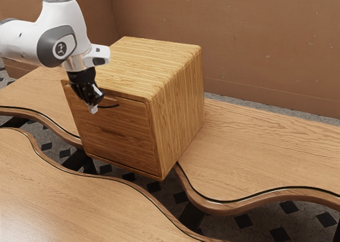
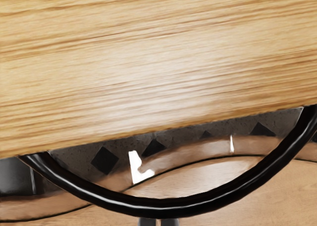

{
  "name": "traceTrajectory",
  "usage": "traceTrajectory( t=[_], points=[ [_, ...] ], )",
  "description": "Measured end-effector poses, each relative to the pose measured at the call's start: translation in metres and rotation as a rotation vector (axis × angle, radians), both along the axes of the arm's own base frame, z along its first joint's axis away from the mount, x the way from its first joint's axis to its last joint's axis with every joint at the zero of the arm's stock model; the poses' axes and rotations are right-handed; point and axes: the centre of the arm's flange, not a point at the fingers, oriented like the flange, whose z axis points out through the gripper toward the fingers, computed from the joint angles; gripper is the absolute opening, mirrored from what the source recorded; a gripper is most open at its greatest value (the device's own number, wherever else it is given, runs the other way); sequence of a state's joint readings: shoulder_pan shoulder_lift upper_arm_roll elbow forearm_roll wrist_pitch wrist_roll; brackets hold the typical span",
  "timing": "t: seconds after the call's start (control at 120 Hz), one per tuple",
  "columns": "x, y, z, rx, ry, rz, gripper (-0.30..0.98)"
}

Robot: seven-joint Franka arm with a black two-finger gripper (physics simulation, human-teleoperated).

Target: Push the drawer handle with one arm to close the drawer

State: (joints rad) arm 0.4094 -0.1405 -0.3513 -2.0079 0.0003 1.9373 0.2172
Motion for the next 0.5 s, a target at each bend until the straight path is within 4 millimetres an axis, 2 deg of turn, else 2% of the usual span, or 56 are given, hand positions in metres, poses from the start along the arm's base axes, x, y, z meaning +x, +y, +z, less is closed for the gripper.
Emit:
traceTrajectory(
  t=[0.142, 0.2, 0.25, 0.3, 0.375, 0.433, 0.5],
  points=[
    [0.006, 0.011, -0.004, 0.013, 0.008, 0.019, -0.1],
    [0.003, 0.008, 0.0, 0.022, 0.007, 0.02, -0.1],
    [-0.018, -0.002, 0.005, 0.049, 0.009, 0.02, -0.1],
    [-0.054, -0.014, 0.017, 0.088, 0.001, 0.033, -0.1],
    [-0.104, -0.042, 0.04, 0.126, -0.023, 0.051, 0.07],
    [-0.128, -0.057, 0.053, 0.131, -0.022, 0.071, 0.2],
    [-0.144, -0.061, 0.061, 0.111, 0.001, 0.106, 0.33]
  ],
)
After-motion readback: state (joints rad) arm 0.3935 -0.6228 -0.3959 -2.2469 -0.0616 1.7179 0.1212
